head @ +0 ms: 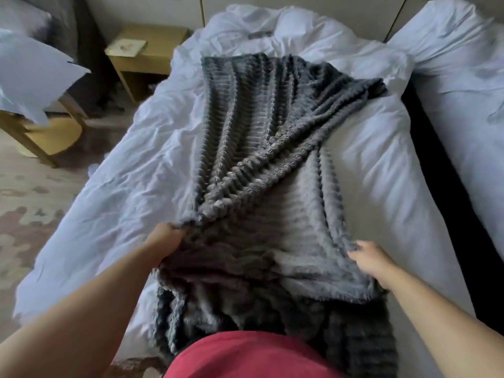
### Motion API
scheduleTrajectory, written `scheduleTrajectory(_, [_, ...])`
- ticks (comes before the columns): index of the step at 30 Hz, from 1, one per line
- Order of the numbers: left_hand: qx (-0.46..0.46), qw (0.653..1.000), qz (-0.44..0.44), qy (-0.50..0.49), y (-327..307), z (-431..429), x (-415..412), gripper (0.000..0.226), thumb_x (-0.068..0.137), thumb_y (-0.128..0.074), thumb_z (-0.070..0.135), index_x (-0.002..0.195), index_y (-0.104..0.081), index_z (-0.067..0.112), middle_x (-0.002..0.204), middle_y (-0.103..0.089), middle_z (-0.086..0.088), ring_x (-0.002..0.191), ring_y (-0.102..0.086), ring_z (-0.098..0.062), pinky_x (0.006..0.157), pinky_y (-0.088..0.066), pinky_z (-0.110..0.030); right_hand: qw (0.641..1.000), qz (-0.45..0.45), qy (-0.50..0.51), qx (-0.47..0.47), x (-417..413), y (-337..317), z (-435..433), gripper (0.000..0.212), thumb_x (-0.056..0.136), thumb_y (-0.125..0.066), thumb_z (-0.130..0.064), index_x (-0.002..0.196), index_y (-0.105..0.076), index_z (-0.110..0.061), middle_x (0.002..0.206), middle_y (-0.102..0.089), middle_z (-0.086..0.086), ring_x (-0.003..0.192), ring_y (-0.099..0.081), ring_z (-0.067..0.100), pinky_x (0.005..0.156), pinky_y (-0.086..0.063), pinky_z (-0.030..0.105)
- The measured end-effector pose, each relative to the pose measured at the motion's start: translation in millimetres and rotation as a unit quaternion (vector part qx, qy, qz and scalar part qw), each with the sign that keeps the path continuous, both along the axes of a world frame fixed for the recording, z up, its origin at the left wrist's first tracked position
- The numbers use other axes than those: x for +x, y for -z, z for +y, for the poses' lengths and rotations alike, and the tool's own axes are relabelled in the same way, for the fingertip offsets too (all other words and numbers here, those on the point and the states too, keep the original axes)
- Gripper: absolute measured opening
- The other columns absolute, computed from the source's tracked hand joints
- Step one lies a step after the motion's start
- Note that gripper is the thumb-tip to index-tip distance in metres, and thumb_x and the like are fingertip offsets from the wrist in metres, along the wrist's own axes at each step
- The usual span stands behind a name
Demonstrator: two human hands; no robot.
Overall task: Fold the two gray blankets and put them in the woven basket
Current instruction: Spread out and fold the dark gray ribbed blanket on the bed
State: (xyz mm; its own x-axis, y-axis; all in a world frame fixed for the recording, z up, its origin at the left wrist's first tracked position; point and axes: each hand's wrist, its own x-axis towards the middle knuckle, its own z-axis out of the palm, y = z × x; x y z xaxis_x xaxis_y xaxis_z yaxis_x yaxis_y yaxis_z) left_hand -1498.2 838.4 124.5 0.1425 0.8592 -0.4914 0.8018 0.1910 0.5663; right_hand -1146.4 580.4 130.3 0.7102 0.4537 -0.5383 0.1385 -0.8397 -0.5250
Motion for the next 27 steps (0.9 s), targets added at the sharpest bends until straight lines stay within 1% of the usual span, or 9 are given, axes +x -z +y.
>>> scheduleTrajectory(3, [-0.059, 0.954, 0.22, 0.194, 39, -26, -30, 0.036, 0.099, -0.041, 0.029, 0.101, -0.066, 0.004, 0.109, -0.066, -0.016, 0.101, -0.061, -0.029, 0.084, -0.045, -0.03, 0.97, 0.037, -0.163, -0.176, -24, 28, -37, 0.036, 0.095, -0.039, -0.001, 0.126, -0.056, 0.005, 0.128, -0.058, 0.021, 0.115, -0.056, 0.034, 0.089, -0.043, 0.033])
scheduleTrajectory(5, [-0.146, 0.909, 0.287, 0.265, 59, -41, -57, 0.033, 0.101, -0.032, 0.016, 0.117, -0.058, 0.006, 0.124, -0.057, -0.012, 0.114, -0.052, -0.021, 0.103, -0.034, -0.028, 0.9, 0.061, -0.277, -0.33, -38, 36, -59, 0.039, 0.096, -0.031, 0.005, 0.128, -0.05, 0.015, 0.136, -0.05, 0.029, 0.125, -0.049, 0.039, 0.1, -0.038, 0.041])
scheduleTrajectory(7, [-0.195, 0.894, 0.322, 0.244, 70, -48, -78, 0.032, 0.101, -0.033, 0.018, 0.122, -0.056, 0.009, 0.128, -0.056, -0.007, 0.119, -0.049, -0.018, 0.109, -0.032, -0.027, 0.843, 0.077, -0.295, -0.443, -45, 47, -76, 0.039, 0.096, -0.03, 0.006, 0.128, -0.047, 0.019, 0.138, -0.046, 0.032, 0.127, -0.046, 0.041, 0.101, -0.036, 0.043])
scheduleTrajectory(9, [-0.165, 0.893, 0.334, 0.253, 72, -51, -85, 0.033, 0.097, -0.04, 0.02, 0.12, -0.059, 0.007, 0.127, -0.059, -0.008, 0.118, -0.054, -0.021, 0.101, -0.041, -0.027, 0.827, 0.081, -0.302, -0.467, -45, 51, -82, 0.039, 0.096, -0.032, 0.001, 0.128, -0.049, 0.016, 0.139, -0.048, 0.027, 0.125, -0.049, 0.036, 0.095, -0.039, 0.039])
scheduleTrajectory(12, [-0.073, 0.932, 0.288, 0.207, 68, -47, -68, 0.036, 0.083, -0.053, 0.014, 0.119, -0.058, 0.012, 0.119, -0.062, -0.014, 0.108, -0.06, -0.028, 0.081, -0.049, -0.026, 0.911, 0.021, -0.181, -0.371, -44, 54, -64, 0.039, 0.096, -0.042, -0.01, 0.131, -0.051, 0.003, 0.134, -0.055, 0.018, 0.113, -0.056, 0.03, 0.091, -0.044, 0.03])
scheduleTrajectory(16, [0.011, 0.968, 0.19, 0.164, 62, -37, -34, 0.049, 0.077, -0.057, 0.013, 0.126, -0.058, 0.019, 0.123, -0.06, -0.017, 0.108, -0.06, -0.033, 0.089, -0.05, -0.033, 0.951, -0.098, -0.128, -0.266, -38, 47, -14, 0.029, 0.089, -0.051, -0.021, 0.116, -0.053, -0.011, 0.121, -0.054, 0.014, 0.108, -0.054, 0.033, 0.085, -0.046, 0.033])
scheduleTrajectory(19, [0.006, 0.967, 0.157, 0.203, 66, -36, -5, 0.042, 0.075, -0.058, 0.015, 0.117, -0.064, 0.022, 0.119, -0.065, -0.012, 0.108, -0.06, -0.029, 0.087, -0.046, -0.028, 0.966, 0.0, -0.147, -0.214, -49, 42, 29, 0.011, 0.092, -0.048, -0.019, 0.093, -0.057, -0.012, 0.096, -0.054, 0.012, 0.089, -0.056, 0.03, 0.078, -0.042, 0.033])
scheduleTrajectory(23, [-0.041, 0.951, 0.167, 0.258, 82, -35, 22, 0.053, 0.082, -0.058, 0.024, 0.134, -0.05, 0.02, 0.13, -0.056, -0.012, 0.118, -0.053, -0.028, 0.096, -0.043, -0.03, 0.973, 0.171, -0.069, -0.138, -66, 46, 74, 0.024, 0.094, -0.046, -0.006, 0.073, -0.046, -0.017, 0.072, -0.047, 0.006, 0.062, -0.047, 0.02, 0.055, -0.035, 0.025])
scheduleTrajectory(27, [-0.106, 0.935, 0.149, 0.305, 101, -34, 39, 0.077, 0.08, -0.068, 0.04, 0.145, -0.034, 0.019, 0.138, -0.049, -0.01, 0.123, -0.051, -0.027, 0.099, -0.042, -0.029, 0.967, 0.224, 0.009, -0.119, -63, 70, 109, 0.017, 0.094, -0.046, -0.007, 0.081, -0.05, -0.017, 0.067, -0.046, 0.003, 0.055, -0.044, 0.014, 0.052, -0.03, 0.021])
